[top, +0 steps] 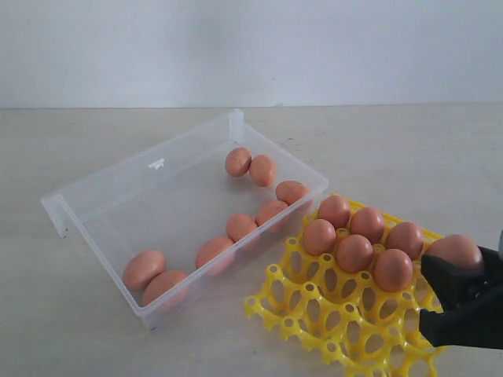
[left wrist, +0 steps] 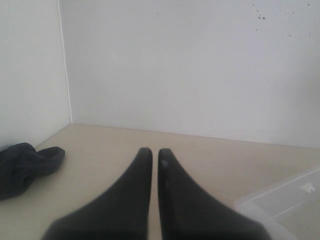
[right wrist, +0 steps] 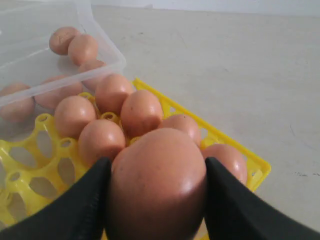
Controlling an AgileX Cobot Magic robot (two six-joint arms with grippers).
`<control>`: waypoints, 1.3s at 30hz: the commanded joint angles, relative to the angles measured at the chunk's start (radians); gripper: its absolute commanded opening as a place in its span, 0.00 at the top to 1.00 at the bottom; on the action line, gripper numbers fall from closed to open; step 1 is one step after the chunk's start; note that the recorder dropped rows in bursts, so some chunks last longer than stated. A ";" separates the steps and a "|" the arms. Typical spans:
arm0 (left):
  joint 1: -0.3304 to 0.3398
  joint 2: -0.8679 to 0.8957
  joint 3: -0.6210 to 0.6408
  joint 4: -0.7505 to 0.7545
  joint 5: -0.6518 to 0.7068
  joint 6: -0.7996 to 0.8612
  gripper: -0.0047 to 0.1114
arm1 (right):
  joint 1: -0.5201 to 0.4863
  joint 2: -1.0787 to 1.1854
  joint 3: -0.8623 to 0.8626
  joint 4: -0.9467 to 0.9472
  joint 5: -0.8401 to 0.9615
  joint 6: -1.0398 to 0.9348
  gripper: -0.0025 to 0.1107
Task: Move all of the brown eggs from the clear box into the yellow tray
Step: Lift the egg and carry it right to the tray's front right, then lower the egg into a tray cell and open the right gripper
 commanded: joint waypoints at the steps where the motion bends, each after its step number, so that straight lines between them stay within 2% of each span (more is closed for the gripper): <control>1: -0.001 -0.004 -0.003 0.000 -0.010 0.002 0.92 | -0.001 0.046 0.005 0.024 -0.043 -0.014 0.98; 5: -0.001 -0.004 -0.003 0.000 -0.010 0.002 0.92 | -0.001 0.124 0.005 0.178 -0.057 0.009 0.98; 7: -0.001 -0.004 -0.003 0.000 -0.010 0.002 0.92 | -0.001 0.165 0.005 0.187 -0.040 0.009 0.98; 14: -0.001 -0.004 -0.003 0.000 -0.010 0.002 0.92 | -0.001 0.295 0.003 -0.008 -0.044 0.029 0.98; 29: -0.001 -0.004 -0.003 0.000 -0.007 0.002 0.92 | -0.001 0.466 -0.078 -0.016 -0.155 0.036 0.98; 34: -0.001 -0.004 -0.003 0.000 -0.007 0.002 0.92 | -0.001 0.466 -0.078 -0.016 -0.310 0.073 0.98; 39: -0.001 -0.004 -0.003 0.000 -0.009 0.002 0.92 | -0.001 0.466 -0.078 -0.102 -0.309 0.105 0.98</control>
